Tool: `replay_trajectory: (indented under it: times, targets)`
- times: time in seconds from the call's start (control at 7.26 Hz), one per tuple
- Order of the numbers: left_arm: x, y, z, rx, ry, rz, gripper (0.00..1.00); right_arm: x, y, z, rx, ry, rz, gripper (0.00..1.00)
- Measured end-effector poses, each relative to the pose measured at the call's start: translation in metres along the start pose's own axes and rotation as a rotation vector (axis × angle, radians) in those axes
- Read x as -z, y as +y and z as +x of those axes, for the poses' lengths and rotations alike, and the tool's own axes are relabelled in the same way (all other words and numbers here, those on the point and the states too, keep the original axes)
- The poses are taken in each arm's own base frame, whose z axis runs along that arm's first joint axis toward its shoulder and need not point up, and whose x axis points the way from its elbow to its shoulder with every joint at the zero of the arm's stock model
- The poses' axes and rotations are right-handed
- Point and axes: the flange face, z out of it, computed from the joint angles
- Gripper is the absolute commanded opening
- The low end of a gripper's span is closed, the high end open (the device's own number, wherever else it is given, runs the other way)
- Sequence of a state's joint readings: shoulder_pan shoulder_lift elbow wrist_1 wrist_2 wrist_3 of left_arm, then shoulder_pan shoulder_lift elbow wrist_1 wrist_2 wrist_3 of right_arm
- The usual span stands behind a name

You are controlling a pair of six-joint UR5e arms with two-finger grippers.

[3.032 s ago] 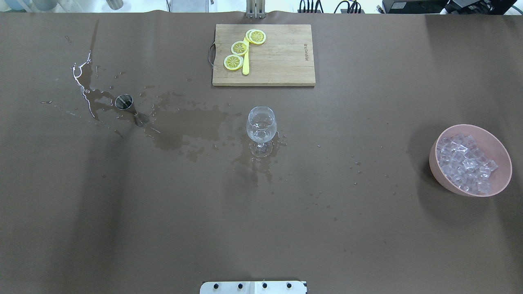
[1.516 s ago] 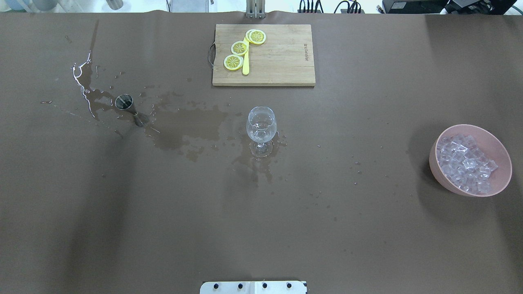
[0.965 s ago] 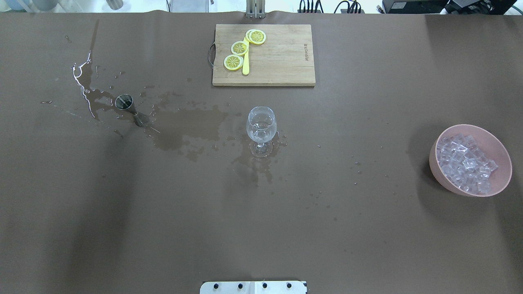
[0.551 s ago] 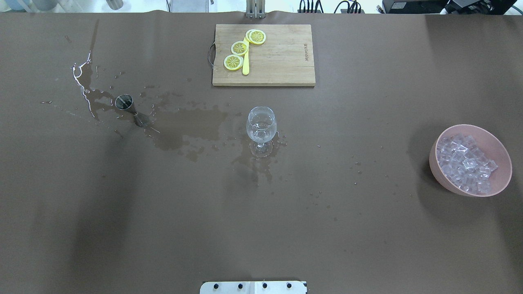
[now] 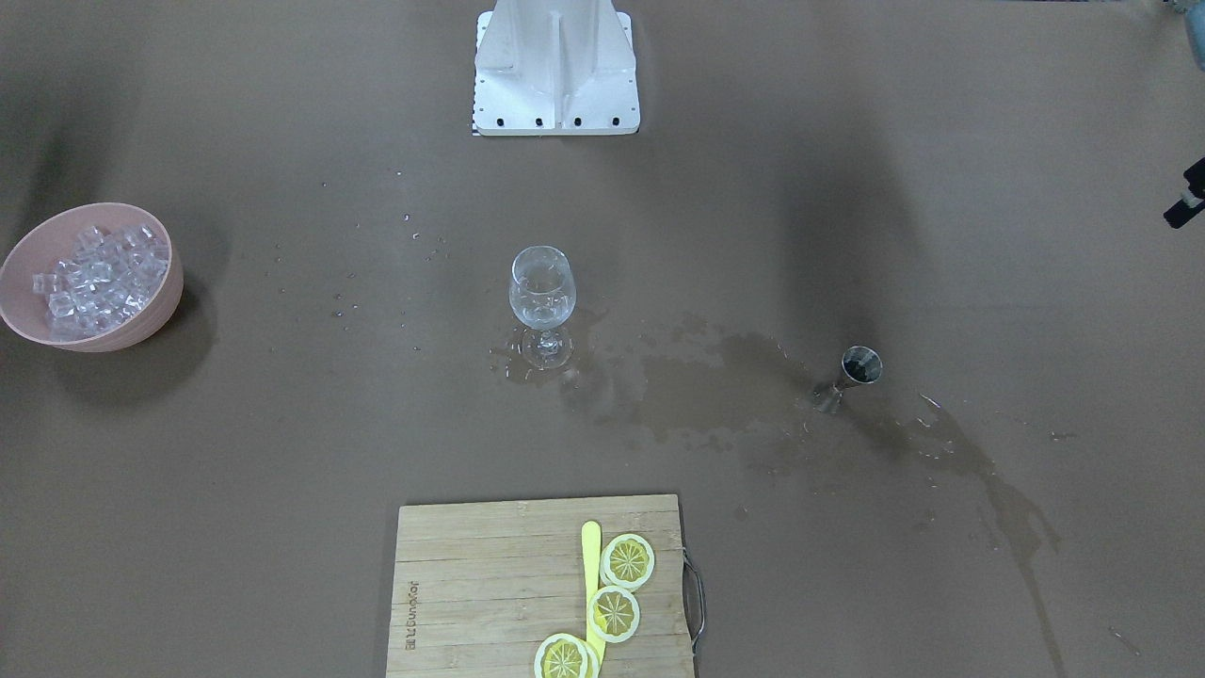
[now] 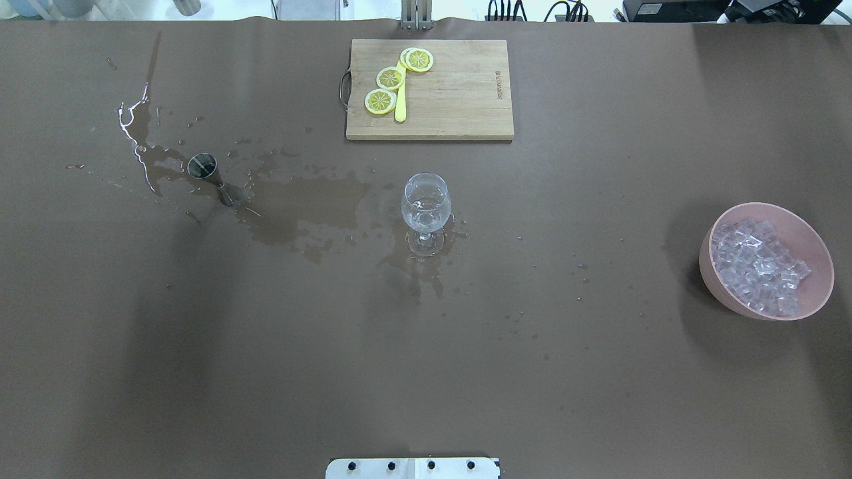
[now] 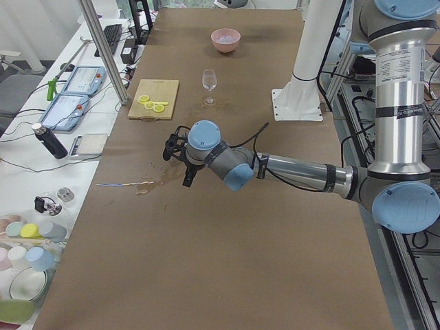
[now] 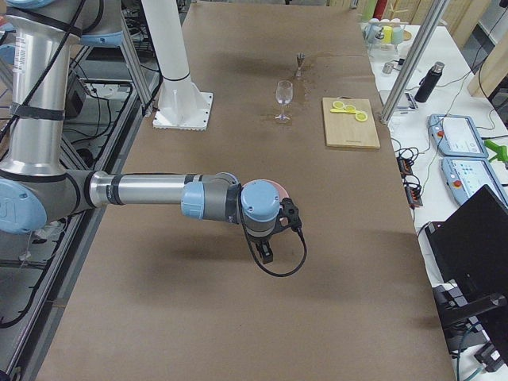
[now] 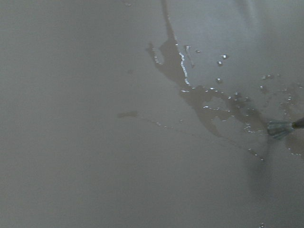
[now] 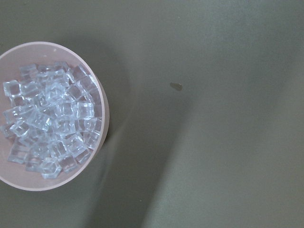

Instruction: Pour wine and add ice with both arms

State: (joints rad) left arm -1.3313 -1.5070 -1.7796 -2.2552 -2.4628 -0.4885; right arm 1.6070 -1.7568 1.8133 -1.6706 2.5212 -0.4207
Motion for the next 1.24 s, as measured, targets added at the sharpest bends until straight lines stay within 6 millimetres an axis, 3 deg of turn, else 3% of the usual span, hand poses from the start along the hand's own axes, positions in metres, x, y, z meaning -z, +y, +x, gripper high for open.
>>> replay_trajectory:
  times: [0.28, 0.41, 0.55, 0.96, 1.24]
  targets:
    - [-0.061, -0.013, 0.043, -0.154, 0.003, 0.094, 0.98, 0.000, -0.007, -0.004, -0.010, -0.014, 0.007, 1.00]
    - [-0.099, -0.008, 0.060, -0.231, -0.019, 0.173, 0.98, 0.001, -0.009, -0.005, -0.011, -0.015, 0.009, 1.00]
    - [-0.124, -0.002, 0.073, -0.284, -0.025, 0.243, 0.98, 0.001, -0.010, -0.006, -0.016, -0.016, 0.010, 1.00]
    - [-0.145, 0.001, 0.106, -0.375, 0.007, 0.406, 0.98, 0.001, -0.011, -0.006, -0.022, -0.013, 0.010, 1.00]
    - [-0.168, 0.017, 0.138, -0.342, 0.027, 0.510, 0.98, 0.001, -0.011, -0.005, -0.025, -0.013, 0.008, 1.00]
